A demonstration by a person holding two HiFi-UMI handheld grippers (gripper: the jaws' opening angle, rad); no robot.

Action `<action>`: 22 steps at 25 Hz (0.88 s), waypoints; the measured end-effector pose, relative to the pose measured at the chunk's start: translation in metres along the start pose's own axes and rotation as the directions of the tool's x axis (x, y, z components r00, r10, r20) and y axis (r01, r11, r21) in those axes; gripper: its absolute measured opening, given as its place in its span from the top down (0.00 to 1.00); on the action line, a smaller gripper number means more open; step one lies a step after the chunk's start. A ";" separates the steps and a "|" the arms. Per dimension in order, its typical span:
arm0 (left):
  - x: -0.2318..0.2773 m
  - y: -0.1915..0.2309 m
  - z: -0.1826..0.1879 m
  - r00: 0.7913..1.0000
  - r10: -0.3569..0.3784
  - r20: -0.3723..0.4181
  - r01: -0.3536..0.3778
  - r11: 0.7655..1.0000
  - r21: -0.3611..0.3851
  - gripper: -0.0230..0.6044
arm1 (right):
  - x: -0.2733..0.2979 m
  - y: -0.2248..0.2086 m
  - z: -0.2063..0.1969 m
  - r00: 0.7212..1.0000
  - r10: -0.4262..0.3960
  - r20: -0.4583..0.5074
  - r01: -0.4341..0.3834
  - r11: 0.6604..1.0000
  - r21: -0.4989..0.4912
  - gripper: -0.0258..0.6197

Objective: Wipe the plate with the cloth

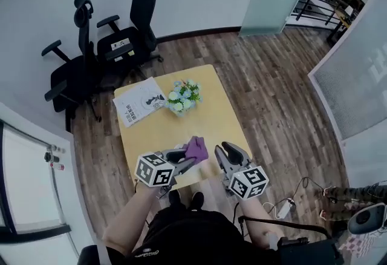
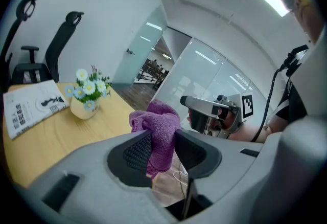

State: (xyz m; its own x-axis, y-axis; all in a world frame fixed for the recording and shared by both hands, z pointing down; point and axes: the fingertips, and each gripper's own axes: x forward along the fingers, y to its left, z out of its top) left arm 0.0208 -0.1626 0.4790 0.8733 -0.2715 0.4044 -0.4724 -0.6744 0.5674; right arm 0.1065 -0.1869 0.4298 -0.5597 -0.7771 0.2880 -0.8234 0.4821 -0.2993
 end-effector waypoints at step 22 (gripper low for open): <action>-0.071 -0.035 0.120 0.935 0.126 0.331 -0.223 0.936 0.273 0.75 | -0.015 0.051 0.114 0.959 0.129 0.252 -0.081 0.978 -0.193 0.82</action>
State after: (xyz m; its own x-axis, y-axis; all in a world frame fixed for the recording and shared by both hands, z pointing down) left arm -0.0105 -0.2023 0.3448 0.7964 -0.5664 0.2122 -0.6044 -0.7582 0.2446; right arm 0.0839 -0.1965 0.3066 -0.6198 -0.7848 0.0086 -0.7777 0.6126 -0.1410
